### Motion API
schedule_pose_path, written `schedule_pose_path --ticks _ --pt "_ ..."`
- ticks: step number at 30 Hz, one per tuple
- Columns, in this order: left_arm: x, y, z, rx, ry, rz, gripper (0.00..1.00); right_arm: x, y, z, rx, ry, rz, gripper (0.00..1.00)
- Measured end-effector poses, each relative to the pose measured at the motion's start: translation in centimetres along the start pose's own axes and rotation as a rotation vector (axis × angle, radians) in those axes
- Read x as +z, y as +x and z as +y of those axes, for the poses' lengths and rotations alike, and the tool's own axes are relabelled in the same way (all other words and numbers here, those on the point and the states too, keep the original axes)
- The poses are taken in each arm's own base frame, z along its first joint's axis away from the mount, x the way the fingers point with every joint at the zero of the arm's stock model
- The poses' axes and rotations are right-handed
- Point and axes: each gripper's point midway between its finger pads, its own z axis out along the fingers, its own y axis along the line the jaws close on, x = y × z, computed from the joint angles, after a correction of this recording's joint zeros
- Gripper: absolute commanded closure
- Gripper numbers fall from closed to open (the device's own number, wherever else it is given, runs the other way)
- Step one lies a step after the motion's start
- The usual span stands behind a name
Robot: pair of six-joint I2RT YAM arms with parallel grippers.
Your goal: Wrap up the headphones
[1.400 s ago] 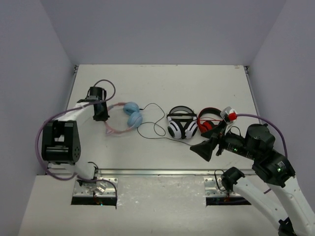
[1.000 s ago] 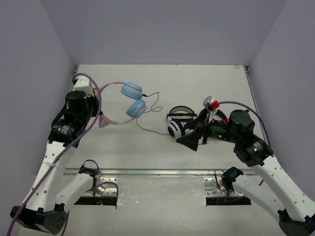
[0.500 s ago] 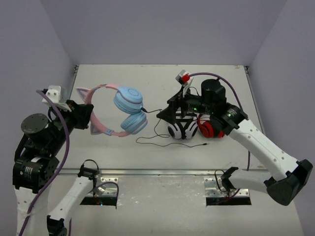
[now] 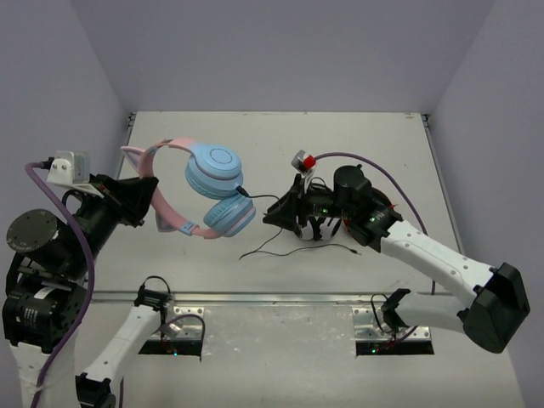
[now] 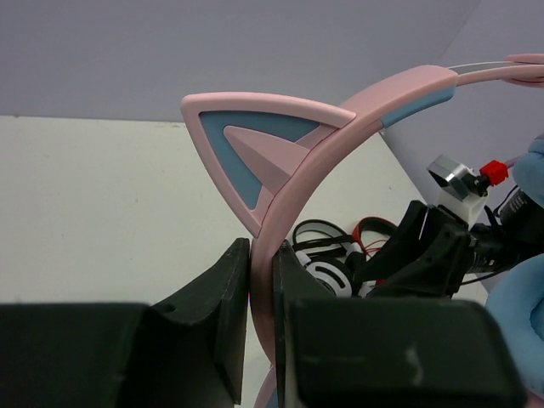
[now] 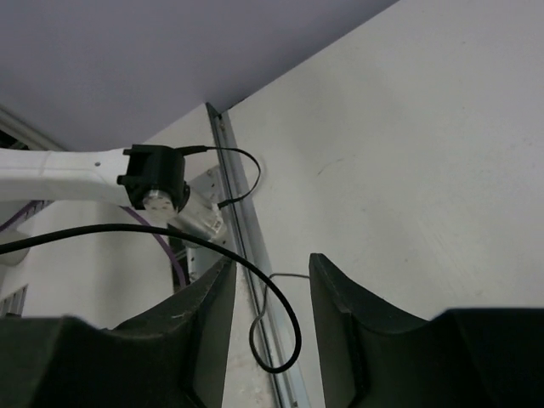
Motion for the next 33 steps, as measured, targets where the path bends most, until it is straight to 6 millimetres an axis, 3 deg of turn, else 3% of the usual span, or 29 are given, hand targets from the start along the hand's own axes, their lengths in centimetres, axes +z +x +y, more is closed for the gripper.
schedule_pose_path --ticks 4,8,10,11,12,13,14,16,17,19,22,28,33 --pt "0.5 0.0 0.2 -0.013 -0.007 -0.001 1.0 -0.1 -1.1 1.4 0.009 -0.066 -0.057 0.6" --pt "1.0 0.1 0.5 -0.026 -0.029 0.004 1.0 -0.4 -2.7 2.6 -0.024 -0.107 -0.107 0.78" --pt "1.4 0.0 0.9 -0.035 -0.05 0.005 1.0 -0.6 -3.0 2.8 -0.033 -0.11 -0.118 0.91" --pt "1.5 0.0 1.0 -0.036 -0.055 0.005 1.0 -0.7 -3.0 2.8 -0.037 -0.11 -0.122 0.91" --pt "1.7 0.0 1.2 -0.039 -0.063 0.003 1.0 -0.8 -3.1 2.9 -0.038 -0.109 -0.126 0.88" --pt "1.9 -0.1 1.2 -0.041 -0.067 0.005 1.0 -0.9 -3.0 2.9 -0.042 -0.11 -0.129 0.77" --pt "2.1 -0.1 1.4 -0.044 -0.073 0.005 1.0 -1.0 -3.0 3.0 -0.039 -0.111 -0.13 0.55" --pt "2.6 -0.1 1.4 -0.052 -0.076 0.011 1.0 -1.1 -3.0 3.1 -0.047 -0.116 -0.134 0.52" --pt "2.9 0.0 1.5 -0.056 -0.079 0.017 1.0 -1.1 -3.1 3.2 -0.052 -0.119 -0.137 0.45" --pt "3.3 0.3 1.5 -0.061 -0.08 0.033 1.0 -1.0 -3.2 3.1 -0.06 -0.119 -0.142 0.45" --pt "3.6 0.4 1.6 -0.066 -0.08 0.041 1.0 -0.5 -3.1 2.6 -0.064 -0.112 -0.141 0.55" --pt "3.5 -0.2 1.4 -0.063 -0.08 0.023 1.0 1.1 -1.8 1.2 -0.02 -0.105 -0.104 0.98" --pt "4.1 -0.2 2.0 -0.053 -0.095 -0.004 1.0 0.4 -1.1 1.1 -0.014 -0.089 -0.125 0.99"
